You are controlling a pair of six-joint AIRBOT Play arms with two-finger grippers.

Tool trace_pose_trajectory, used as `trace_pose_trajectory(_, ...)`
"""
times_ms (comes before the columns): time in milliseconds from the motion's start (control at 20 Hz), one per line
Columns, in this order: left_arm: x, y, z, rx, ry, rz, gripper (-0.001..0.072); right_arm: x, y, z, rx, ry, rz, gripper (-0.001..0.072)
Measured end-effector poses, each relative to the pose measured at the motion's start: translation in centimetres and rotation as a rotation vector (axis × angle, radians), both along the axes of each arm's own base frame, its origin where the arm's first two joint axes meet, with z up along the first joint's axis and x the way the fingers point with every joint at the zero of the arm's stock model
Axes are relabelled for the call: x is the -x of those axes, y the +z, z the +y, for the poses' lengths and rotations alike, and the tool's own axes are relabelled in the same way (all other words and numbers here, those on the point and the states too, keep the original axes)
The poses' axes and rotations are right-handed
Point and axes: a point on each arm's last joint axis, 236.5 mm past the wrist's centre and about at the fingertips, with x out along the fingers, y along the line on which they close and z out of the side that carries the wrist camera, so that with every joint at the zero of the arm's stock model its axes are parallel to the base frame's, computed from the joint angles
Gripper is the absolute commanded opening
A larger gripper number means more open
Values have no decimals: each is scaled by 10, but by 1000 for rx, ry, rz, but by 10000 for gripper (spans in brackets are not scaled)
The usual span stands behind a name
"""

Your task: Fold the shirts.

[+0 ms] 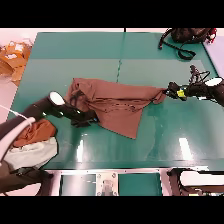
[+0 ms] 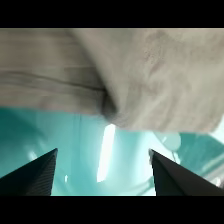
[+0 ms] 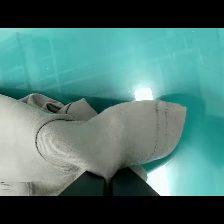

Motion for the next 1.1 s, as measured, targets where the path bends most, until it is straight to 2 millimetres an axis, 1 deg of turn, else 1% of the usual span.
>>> trace_pose_trajectory(100, -2, -7, -18, 17, 44, -32, 641, 0, 0, 0, 0, 0, -1, 16)
trace_pose_trajectory(150, -4, -11, -25, 24, 70, -40, 563, 0, 0, 0, 0, -1, -1, 16)
trace_pose_trajectory(250, -12, -23, -28, 7, 110, -74, 253, 0, 0, 0, 1, -1, -1, 15)
trace_pose_trajectory(300, -17, -27, -27, -5, 126, -98, 17, 0, 0, 0, 1, 0, -2, 15)
trace_pose_trajectory(400, -26, -30, -25, -16, 139, -133, 23, 1, 0, -1, 0, 7, 0, 15)
trace_pose_trajectory(450, -32, -29, -20, -21, 140, -146, 23, 3, 1, -2, -5, 9, 7, 15)
trace_pose_trajectory(550, -44, -27, 0, -46, 125, -152, 23, 11, 3, -7, -23, 5, 26, 14)
trace_pose_trajectory(600, -49, -26, 14, -63, 108, -143, 23, 19, 4, -10, -38, 0, 44, 14)
trace_pose_trajectory(750, -61, -22, 73, -142, 65, -108, 22, 49, 11, -16, -82, -34, 96, 15)
trace_pose_trajectory(850, -63, -19, 113, -204, 34, -85, 23, 74, 14, -10, -112, -50, 134, 15)
trace_pose_trajectory(900, -65, -18, 129, -229, 23, -83, 23, 86, 14, -6, -126, -61, 153, 15)
trace_pose_trajectory(950, -65, -17, 142, -247, 10, -79, 23, 97, 12, -1, -138, -65, 173, 15)
trace_pose_trajectory(1000, -65, -15, 151, -259, -4, -82, 23, 107, 7, 4, -149, -68, 197, 15)
trace_pose_trajectory(1100, -68, -14, 165, -283, -29, -99, 23, 125, -4, 10, -163, -80, 241, 16)
